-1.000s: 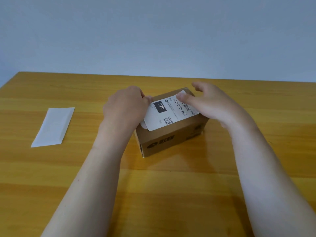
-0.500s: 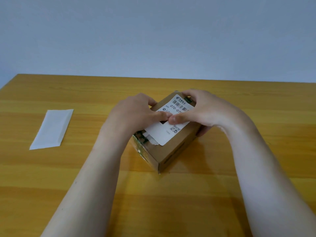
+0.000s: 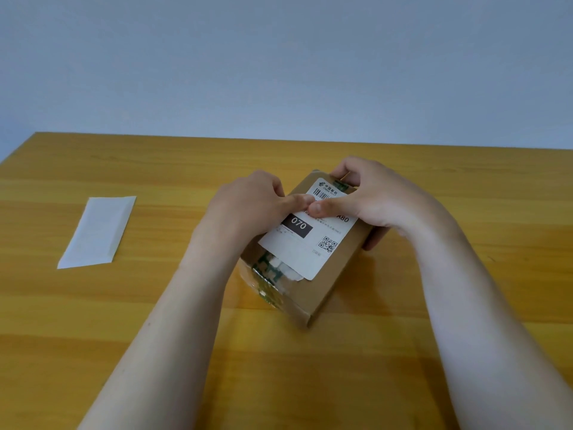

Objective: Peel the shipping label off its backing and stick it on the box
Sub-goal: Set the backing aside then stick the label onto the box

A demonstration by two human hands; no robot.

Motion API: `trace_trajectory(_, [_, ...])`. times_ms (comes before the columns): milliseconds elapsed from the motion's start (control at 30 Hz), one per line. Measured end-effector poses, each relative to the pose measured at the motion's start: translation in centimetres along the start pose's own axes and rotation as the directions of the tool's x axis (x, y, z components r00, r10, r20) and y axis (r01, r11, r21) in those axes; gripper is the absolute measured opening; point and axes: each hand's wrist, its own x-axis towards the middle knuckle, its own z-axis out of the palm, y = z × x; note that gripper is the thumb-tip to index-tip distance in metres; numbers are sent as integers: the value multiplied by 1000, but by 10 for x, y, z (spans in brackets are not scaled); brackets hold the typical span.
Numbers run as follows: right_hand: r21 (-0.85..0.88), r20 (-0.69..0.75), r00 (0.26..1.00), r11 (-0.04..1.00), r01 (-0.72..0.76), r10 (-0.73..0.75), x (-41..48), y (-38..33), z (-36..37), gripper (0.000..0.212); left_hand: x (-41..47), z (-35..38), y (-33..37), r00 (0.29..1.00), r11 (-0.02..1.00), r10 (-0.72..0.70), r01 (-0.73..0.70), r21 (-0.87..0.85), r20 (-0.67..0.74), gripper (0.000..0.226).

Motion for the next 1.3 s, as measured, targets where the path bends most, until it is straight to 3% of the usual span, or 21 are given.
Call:
trace_trajectory(367, [-16, 7, 1000, 999, 29, -29, -2, -1, -2, 55, -3, 3, 3, 995, 994, -25, 14, 106, 95, 60])
trace_trajectory(533, [-25, 17, 999, 999, 31, -31, -3, -3, -4, 56, -5, 2, 5, 983, 998, -47, 39, 53, 178, 56])
trace_trajectory(633, [-26, 6, 999, 999, 37, -37, -2, -3, -4, 53, -2, 6, 3, 976, 999, -49, 48, 9, 212, 68])
trace_trajectory(1300, [-23, -84, 988, 991, 129, -130, 18, 9, 7, 38, 1, 14, 3, 975, 994, -106, 106, 8, 198, 84])
